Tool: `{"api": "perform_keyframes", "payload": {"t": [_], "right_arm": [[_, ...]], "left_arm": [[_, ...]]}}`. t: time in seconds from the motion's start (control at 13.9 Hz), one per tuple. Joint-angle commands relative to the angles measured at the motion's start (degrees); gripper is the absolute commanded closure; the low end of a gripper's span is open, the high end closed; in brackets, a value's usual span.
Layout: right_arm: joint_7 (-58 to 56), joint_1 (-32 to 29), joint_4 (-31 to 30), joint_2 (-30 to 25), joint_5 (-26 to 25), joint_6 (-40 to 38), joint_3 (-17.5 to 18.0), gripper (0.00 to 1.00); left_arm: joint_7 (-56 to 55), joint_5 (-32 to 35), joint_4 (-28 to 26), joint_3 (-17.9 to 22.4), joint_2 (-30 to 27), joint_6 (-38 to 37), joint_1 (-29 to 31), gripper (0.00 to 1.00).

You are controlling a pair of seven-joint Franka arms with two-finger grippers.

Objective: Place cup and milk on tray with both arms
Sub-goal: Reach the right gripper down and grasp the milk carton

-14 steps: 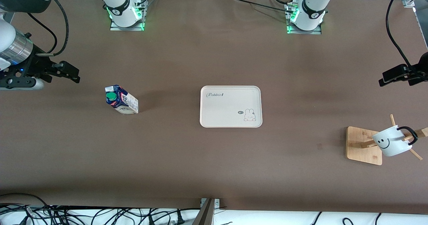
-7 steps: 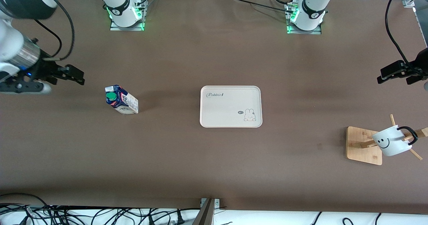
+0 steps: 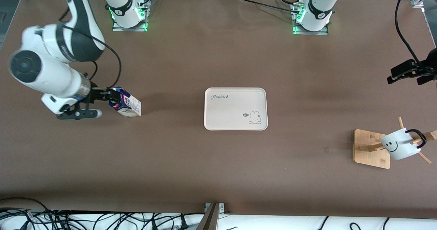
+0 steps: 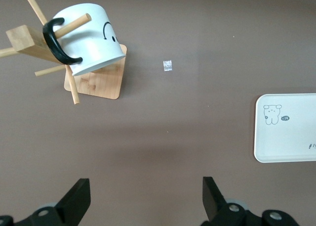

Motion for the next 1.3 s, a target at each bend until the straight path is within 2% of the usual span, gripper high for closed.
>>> {"api": "perform_keyframes", "payload": {"t": [0.0, 0.29, 0.36, 0.5, 0.58, 0.65, 0.86, 1.01, 1.22], "right_arm": [[0.3, -0.1, -7.9, -2.0, 0.8, 5.8, -0.2, 0.00], [0.4, -0.2, -12.2, -2.2, 1.1, 8.0, -0.2, 0.00], [0.4, -0.2, -12.3, -2.1, 1.2, 8.1, -0.2, 0.10], [0.4, -0.2, -12.3, -2.0, 1.4, 8.1, -0.2, 0.41], [0.4, -0.1, -12.1, -2.0, 1.4, 8.0, -0.2, 0.52], [0.4, -0.1, -11.9, -2.0, 1.5, 7.8, -0.1, 0.55], [1.2, 0.1, -9.8, -2.0, 1.9, 7.1, 2.1, 0.58], [6.2, 0.5, -5.7, -1.8, 2.9, 4.4, 5.1, 0.58], [15.9, 3.2, 4.4, 3.5, 8.3, 2.3, 11.4, 0.58]], "left_arm": [[0.6, 0.6, -2.0, -0.3, -0.4, 1.5, 0.0, 0.00], [1.4, 1.4, -2.2, -0.7, 1.1, 1.6, -0.8, 0.00], [2.6, 1.0, -2.2, -0.7, 1.7, 1.8, -0.9, 0.00], [7.6, 1.3, -2.7, -1.2, 3.0, 5.3, -0.9, 0.00], [7.8, 1.6, -5.7, -1.3, 2.6, 8.9, -1.4, 0.00], [7.5, 1.4, -9.2, -1.4, 1.5, 12.9, -1.4, 0.00], [7.4, 0.6, -19.9, -1.4, -3.1, 24.1, -1.1, 0.00], [7.9, 0.5, -23.8, -1.4, -5.0, 25.8, -0.8, 0.00], [7.9, -0.6, -27.9, -1.3, -8.3, 25.7, -0.6, 0.00]]}}
